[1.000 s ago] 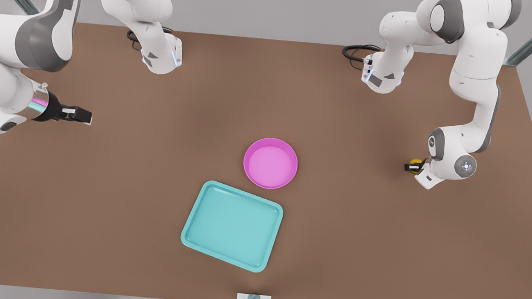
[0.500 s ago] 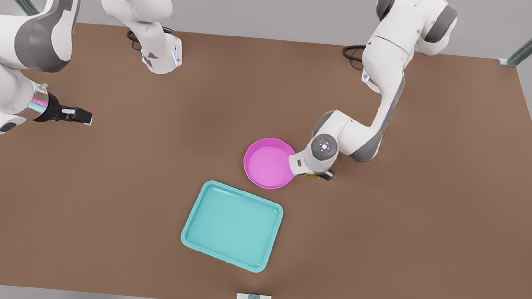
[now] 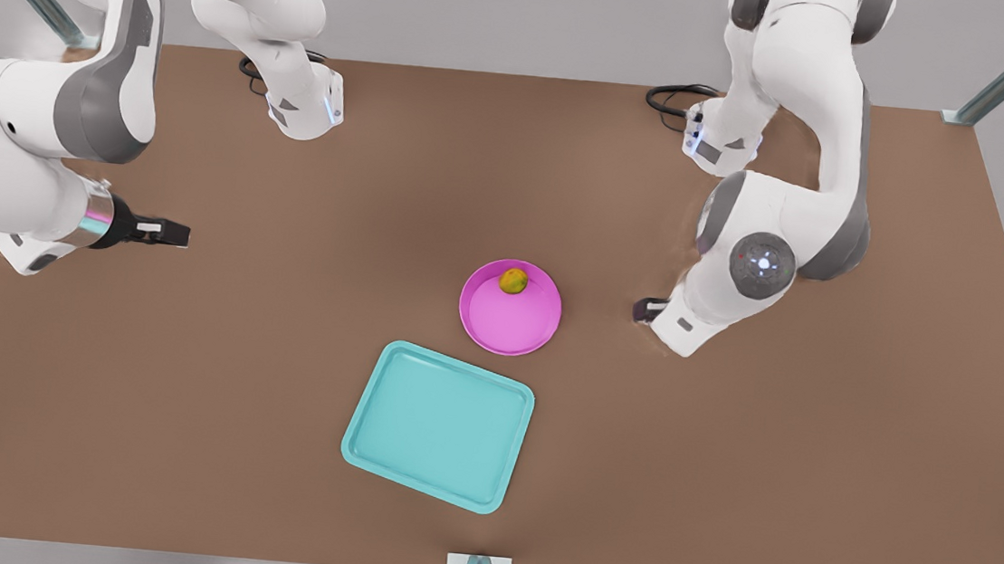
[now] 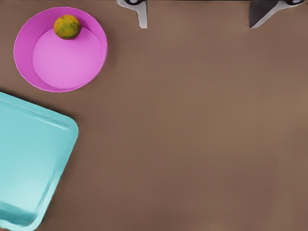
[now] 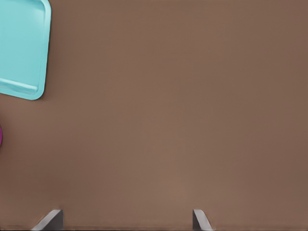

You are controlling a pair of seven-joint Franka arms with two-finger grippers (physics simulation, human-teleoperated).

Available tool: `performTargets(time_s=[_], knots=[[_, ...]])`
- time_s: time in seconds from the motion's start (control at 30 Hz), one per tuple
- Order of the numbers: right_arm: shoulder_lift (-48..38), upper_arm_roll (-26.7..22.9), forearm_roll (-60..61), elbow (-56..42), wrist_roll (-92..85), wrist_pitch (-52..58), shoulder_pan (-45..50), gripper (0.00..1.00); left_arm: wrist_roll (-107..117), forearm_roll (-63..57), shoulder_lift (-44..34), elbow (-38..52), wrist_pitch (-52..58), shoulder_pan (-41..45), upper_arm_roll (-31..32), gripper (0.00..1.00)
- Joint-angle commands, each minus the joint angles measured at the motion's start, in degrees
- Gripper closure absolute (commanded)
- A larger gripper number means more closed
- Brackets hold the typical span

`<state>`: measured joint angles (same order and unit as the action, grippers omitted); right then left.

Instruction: Place the orange on the plate with the left arm and the plate on the tray with the right arm

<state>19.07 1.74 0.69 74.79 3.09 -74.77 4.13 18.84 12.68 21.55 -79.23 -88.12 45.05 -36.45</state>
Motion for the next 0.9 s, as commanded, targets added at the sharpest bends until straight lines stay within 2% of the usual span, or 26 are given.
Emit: performTargets(time_s=[0.0,0.03,0.07,0.1,0.13,0.17,0.23,0.27,0.37,0.5,0.53,0.57,0.67,0.8,0.87], knots=[[6.41,0.54,1.24,0.09,13.95,-6.34,9.66,0.00,-15.15,0.07,-1.51,2.76,20.54,0.39,-8.20,0.00],[9.85,0.63,5.63,0.00,18.61,-9.25,13.09,0.00,-15.06,0.07,-2.21,3.99,19.66,-0.58,-8.99,0.00],[12.66,0.63,11.43,0.00,19.32,-10.39,13.10,0.00,-14.44,-4.05,-6.51,3.82,12.81,-18.20,11.52,0.00],[14.24,0.81,17.14,0.00,26.43,-13.46,13.27,0.00,-14.53,-14.96,-10.12,2.94,9.12,-35.46,34.24,0.00],[15.82,0.81,19.43,0.44,31.44,-17.77,16.60,0.00,-14.36,-13.47,-11.88,-1.02,6.12,-35.56,34.16,0.00],[17.32,0.81,20.40,0.00,33.91,-19.80,20.56,0.00,-14.18,-13.29,-9.51,1.00,8.05,-35.83,34.16,0.00],[18.81,0.81,21.10,0.79,36.99,-30.51,25.84,0.00,-14.71,-13.12,-7.66,1.36,11.12,-36.53,33.99,0.00],[20.04,0.89,23.65,1.93,36.99,-33.59,26.02,0.00,-15.15,-12.77,-7.57,1.36,13.51,-36.44,34.25,0.00],[20.84,0.98,29.54,5.89,29.00,-38.96,25.66,0.00,-15.23,-10.57,-4.41,1.27,10.78,-35.74,34.60,0.00],[20.05,1.33,29.81,10.63,21.35,-39.40,25.23,0.00,-15.41,-10.92,-4.14,0.31,8.06,-35.74,34.43,0.00],[20.13,1.42,30.95,10.72,16.87,-36.50,24.17,0.00,-15.41,-11.80,-10.28,-8.82,2.80,-35.56,34.34,0.00],[19.87,1.42,31.04,12.66,15.45,-36.24,24.35,0.00,-15.32,-11.89,-14.78,-13.50,-0.56,-35.56,34.43,0.00],[17.67,1.51,31.04,17.93,11.24,-36.58,24.61,0.00,-14.88,-14.70,-14.25,-7.96,-0.47,-35.65,34.34,0.00],[18.38,3.09,31.04,20.83,-3.43,-49.84,25.22,0.00,-14.62,-15.05,-13.99,-7.35,-0.47,-35.56,34.34,0.00],[18.55,3.79,31.39,21.62,-8.44,-53.02,24.78,0.00,-14.88,-15.05,-13.20,-7.43,-0.38,-35.65,34.43,0.00]])
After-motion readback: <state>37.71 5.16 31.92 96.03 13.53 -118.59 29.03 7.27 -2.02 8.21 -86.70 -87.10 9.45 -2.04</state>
